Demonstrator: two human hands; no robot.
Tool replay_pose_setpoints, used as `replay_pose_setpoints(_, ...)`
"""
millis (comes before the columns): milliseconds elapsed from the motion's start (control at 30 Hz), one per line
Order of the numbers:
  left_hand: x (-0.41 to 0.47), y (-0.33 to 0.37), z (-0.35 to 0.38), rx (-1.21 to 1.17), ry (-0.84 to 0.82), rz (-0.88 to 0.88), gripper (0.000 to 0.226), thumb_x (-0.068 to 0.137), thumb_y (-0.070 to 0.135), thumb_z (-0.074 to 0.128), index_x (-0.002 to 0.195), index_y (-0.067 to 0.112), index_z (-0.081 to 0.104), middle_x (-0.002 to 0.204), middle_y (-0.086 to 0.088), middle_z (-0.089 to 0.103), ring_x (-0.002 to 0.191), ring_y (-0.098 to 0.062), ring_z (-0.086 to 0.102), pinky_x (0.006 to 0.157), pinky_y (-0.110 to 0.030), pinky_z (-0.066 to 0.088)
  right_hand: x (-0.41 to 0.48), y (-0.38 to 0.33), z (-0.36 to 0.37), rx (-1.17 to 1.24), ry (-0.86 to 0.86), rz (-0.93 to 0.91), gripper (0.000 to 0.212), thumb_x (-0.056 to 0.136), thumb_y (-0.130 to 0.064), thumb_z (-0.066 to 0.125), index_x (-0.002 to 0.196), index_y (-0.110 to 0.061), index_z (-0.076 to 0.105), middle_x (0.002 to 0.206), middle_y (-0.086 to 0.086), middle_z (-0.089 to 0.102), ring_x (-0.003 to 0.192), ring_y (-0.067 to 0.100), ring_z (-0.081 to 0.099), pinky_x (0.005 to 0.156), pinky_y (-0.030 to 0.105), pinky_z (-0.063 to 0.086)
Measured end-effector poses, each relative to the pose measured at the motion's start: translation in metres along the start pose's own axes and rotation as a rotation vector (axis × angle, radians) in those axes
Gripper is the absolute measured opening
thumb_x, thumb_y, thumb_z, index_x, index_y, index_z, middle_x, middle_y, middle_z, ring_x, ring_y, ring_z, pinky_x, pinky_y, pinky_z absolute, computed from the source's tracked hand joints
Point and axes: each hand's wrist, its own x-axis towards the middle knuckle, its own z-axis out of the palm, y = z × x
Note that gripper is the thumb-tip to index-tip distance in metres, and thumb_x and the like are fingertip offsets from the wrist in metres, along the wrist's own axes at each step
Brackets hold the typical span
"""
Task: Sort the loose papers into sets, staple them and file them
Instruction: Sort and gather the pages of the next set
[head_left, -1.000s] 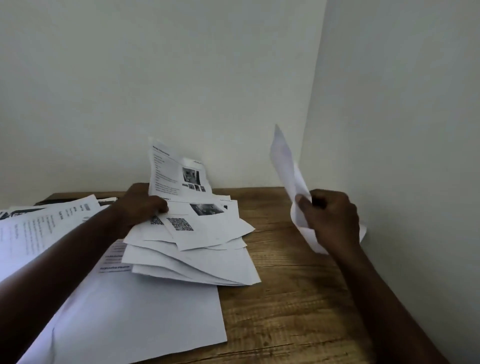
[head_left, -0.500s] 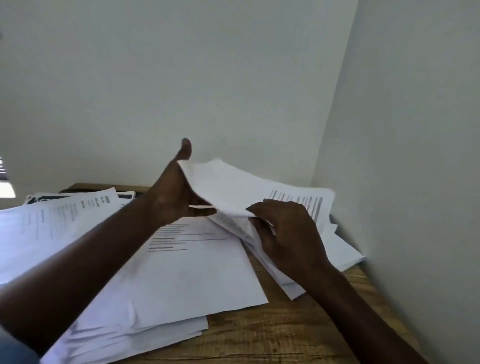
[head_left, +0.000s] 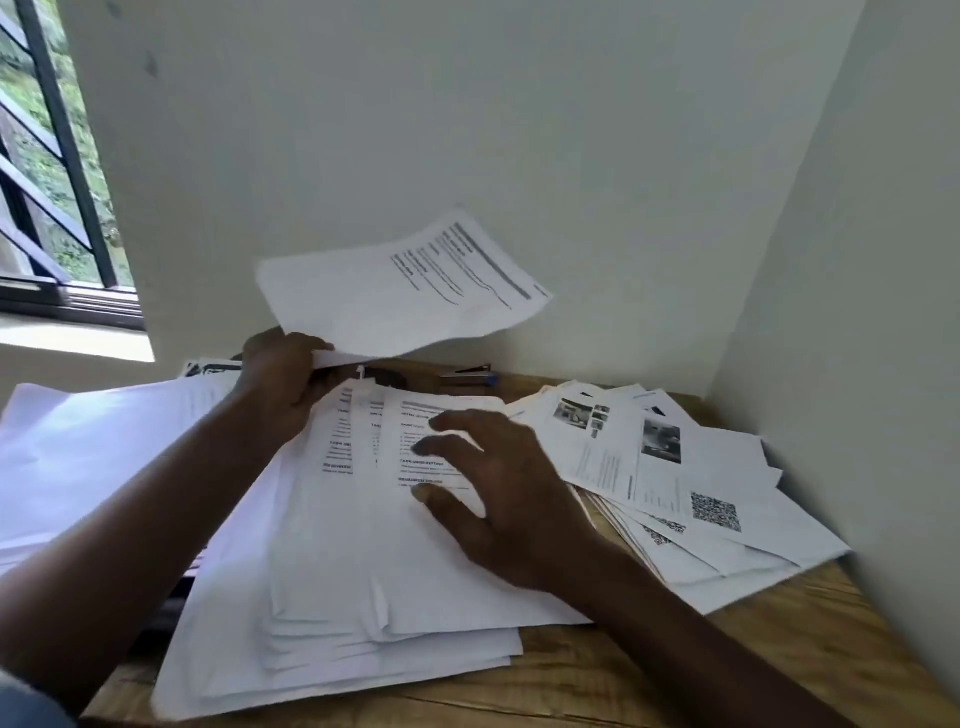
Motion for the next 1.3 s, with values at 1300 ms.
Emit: replay_pose_setpoints(1300, -0.001, 0.033, -0.128, 0.256, 0.158, 0.357, 0.048, 0.069, 0.008, 0.052, 0.113, 0.014, 0.07, 0.106, -0.013, 0.076, 0.092, -0.03, 0.071, 0.079, -0.042, 0.058, 0.085, -0.05, 0.084, 0.269, -0.144, -0.472, 0.036, 0.096, -0.051, 0.062, 0.109, -0.017, 0.062, 0.114, -0.002, 0.052, 0.117, 0.018, 0.047, 0.104, 0.043, 0.035)
